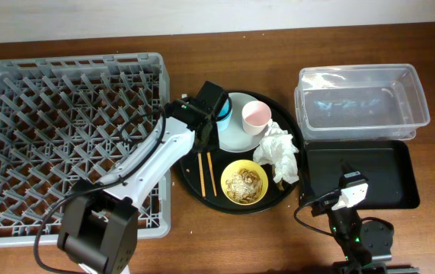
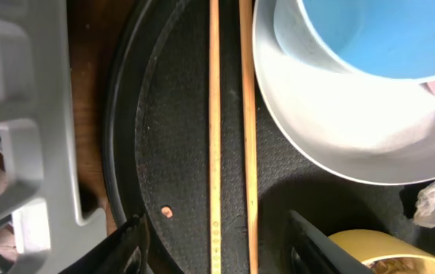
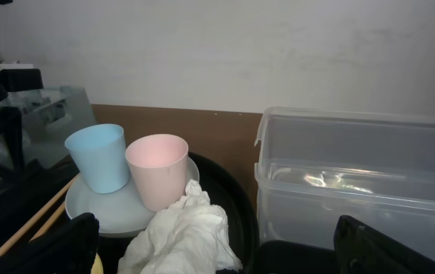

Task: Sort waste into correct bins and load items into the dishwasher rack
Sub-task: 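Lower the left gripper and close it on one wooden chopstick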

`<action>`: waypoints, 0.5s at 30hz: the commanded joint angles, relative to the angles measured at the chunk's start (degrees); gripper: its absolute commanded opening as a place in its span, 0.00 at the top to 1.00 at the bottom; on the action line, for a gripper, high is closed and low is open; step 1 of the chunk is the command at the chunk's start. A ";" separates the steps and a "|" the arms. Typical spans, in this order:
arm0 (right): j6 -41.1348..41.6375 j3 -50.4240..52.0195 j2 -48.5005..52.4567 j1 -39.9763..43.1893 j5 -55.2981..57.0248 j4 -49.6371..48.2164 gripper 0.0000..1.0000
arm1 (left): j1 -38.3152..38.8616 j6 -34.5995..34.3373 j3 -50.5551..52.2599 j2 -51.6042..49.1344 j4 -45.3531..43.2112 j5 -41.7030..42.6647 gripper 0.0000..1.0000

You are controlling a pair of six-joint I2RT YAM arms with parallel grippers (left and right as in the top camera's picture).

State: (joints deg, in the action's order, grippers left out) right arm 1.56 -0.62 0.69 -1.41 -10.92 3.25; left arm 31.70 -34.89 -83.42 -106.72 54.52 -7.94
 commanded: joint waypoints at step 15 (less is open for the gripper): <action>0.44 0.31 -0.33 0.31 0.46 0.35 0.02 | -1.49 -5.62 10.86 -6.05 -12.94 1.57 0.65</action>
State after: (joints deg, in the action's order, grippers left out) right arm 1.54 -0.62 0.69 -1.41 -10.92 3.22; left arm 30.65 -39.35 -73.47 -110.93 43.24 -7.05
